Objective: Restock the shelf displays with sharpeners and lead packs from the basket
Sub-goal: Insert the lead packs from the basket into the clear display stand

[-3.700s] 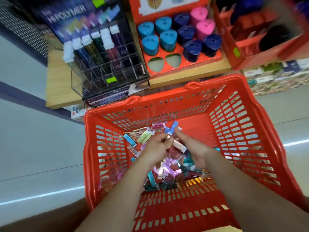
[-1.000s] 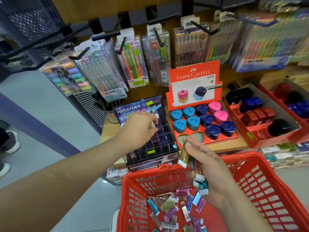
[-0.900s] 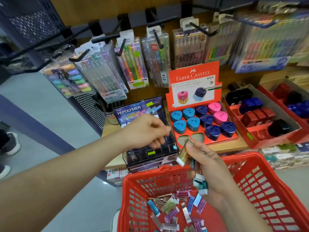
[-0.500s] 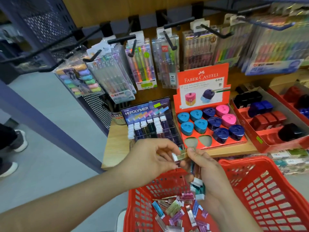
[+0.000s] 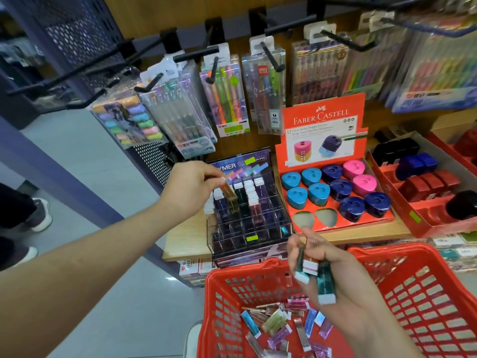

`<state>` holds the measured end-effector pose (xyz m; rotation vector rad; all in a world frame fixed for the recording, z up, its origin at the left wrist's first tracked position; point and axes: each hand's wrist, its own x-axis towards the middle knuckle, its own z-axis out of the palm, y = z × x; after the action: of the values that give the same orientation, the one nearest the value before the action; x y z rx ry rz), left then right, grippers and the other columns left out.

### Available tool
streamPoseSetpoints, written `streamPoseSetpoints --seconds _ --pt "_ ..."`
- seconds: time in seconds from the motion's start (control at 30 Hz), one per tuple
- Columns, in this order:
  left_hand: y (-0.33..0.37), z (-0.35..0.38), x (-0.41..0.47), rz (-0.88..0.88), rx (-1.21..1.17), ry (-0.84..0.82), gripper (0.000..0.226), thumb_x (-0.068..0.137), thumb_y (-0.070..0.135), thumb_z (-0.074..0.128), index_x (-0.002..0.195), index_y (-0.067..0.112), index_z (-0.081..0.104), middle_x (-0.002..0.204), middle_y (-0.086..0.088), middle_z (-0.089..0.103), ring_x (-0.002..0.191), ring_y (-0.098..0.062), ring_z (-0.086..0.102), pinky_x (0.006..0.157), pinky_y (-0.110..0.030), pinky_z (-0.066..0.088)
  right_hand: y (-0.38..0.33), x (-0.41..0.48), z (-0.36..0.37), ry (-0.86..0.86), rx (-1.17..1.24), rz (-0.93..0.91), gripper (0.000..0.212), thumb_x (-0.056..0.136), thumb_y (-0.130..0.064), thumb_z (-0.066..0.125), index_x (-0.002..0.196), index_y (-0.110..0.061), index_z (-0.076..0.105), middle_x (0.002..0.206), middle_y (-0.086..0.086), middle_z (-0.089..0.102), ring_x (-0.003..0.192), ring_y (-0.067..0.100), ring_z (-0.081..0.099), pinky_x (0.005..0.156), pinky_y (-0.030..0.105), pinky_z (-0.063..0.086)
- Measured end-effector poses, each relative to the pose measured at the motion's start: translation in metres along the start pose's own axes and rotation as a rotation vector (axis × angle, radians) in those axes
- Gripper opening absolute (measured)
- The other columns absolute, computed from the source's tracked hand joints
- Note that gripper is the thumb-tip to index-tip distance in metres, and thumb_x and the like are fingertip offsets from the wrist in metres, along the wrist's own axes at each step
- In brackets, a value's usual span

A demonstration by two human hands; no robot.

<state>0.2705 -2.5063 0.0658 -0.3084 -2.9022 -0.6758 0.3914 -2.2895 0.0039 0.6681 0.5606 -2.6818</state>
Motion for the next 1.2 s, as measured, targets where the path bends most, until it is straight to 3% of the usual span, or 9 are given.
streamPoseSetpoints --seconds 0.17,0.37,0.53,0.67,0.8,0.87,1.0,1.1,1.2 --pt "-0.01 0.017 0.009 0.021 0.116 -0.059 0.02 0.09 0.022 0.065 0.104 0.012 0.074 0.106 -0.002 0.071 0.096 -0.015 0.062 0.089 -0.025 0.045 0.0 -0.001 -0.003 -0.039 -0.077 0.039 0.047 0.077 0.003 0.055 0.121 -0.011 0.06 0.107 0.02 0.071 0.073 0.025 0.07 0.058 0.028 0.052" --pt "-0.021 0.038 0.009 0.092 0.289 -0.082 0.018 0.09 0.031 0.063 0.102 0.02 0.071 0.098 0.001 0.07 0.09 -0.022 0.063 0.08 -0.041 0.053 0.005 -0.001 0.003 0.023 -0.122 0.001 0.038 0.083 -0.012 0.058 0.121 -0.013 0.059 0.091 0.017 0.071 0.057 0.017 0.062 0.033 0.018 0.039" --pt "-0.021 0.05 0.013 0.234 0.401 -0.122 0.016 0.091 0.03 0.061 0.095 0.016 0.067 0.094 0.0 0.064 0.093 -0.021 0.058 0.081 -0.033 0.047 0.003 -0.002 0.004 0.059 -0.206 -0.031 0.03 0.095 -0.008 0.043 0.118 -0.009 0.062 0.096 0.019 0.073 0.063 0.019 0.063 0.033 0.018 0.037" --pt "-0.016 0.049 0.013 0.19 0.443 -0.139 0.015 0.09 0.029 0.062 0.098 0.016 0.064 0.097 -0.001 0.061 0.095 -0.022 0.058 0.08 -0.033 0.046 0.003 -0.008 0.009 0.0 -0.333 -0.062 0.031 0.087 -0.016 0.058 0.115 -0.003 0.062 0.109 0.015 0.072 0.08 0.022 0.07 0.037 0.018 0.042" --pt "0.021 0.028 0.004 -0.007 0.017 -0.165 0.011 0.087 0.028 0.066 0.082 0.019 0.07 0.076 0.01 0.066 0.071 -0.003 0.06 0.069 -0.027 0.049 0.0 -0.013 0.015 0.027 -0.41 -0.099 0.031 0.079 -0.021 0.063 0.107 -0.008 0.067 0.105 0.013 0.074 0.083 0.024 0.072 0.035 0.017 0.039" --pt "0.047 0.016 -0.011 -0.156 -0.319 -0.42 0.021 0.088 0.032 0.066 0.08 0.014 0.071 0.07 0.004 0.069 0.059 -0.003 0.059 0.058 -0.022 0.048 0.0 -0.014 0.017 0.054 -0.403 -0.106 0.029 0.077 -0.022 0.065 0.103 -0.01 0.067 0.093 0.014 0.073 0.08 0.024 0.071 0.033 0.017 0.037" --pt "0.07 0.014 -0.043 -0.186 -0.497 -0.785 0.039 0.075 0.041 0.072 0.092 0.007 0.061 0.078 -0.01 0.072 0.067 -0.016 0.066 0.064 -0.028 0.053 0.004 -0.013 0.022 0.037 -0.425 -0.12 0.011 0.079 -0.023 0.067 0.08 -0.017 0.076 0.077 0.012 0.067 0.049 0.01 0.057 0.035 0.016 0.038" --pt "0.069 0.022 -0.052 -0.221 -0.641 -0.744 0.024 0.078 0.019 0.076 0.089 0.007 0.058 0.074 -0.016 0.071 0.062 -0.015 0.066 0.062 -0.027 0.055 0.007 -0.012 0.024 0.037 -0.395 -0.117 0.013 0.083 -0.017 0.065 0.073 -0.013 0.072 0.065 0.011 0.065 0.037 0.01 0.053 0.032 0.016 0.036" --pt "0.06 0.02 -0.051 -0.241 -0.673 -0.676 0.012 0.081 0.008 0.074 0.088 0.004 0.065 0.072 -0.016 0.07 0.063 -0.016 0.065 0.062 -0.026 0.054 0.012 -0.007 0.021 0.042 -0.407 -0.116 0.007 0.081 -0.018 0.067 0.083 -0.011 0.067 0.069 0.01 0.06 0.049 0.007 0.052 0.034 0.015 0.032"
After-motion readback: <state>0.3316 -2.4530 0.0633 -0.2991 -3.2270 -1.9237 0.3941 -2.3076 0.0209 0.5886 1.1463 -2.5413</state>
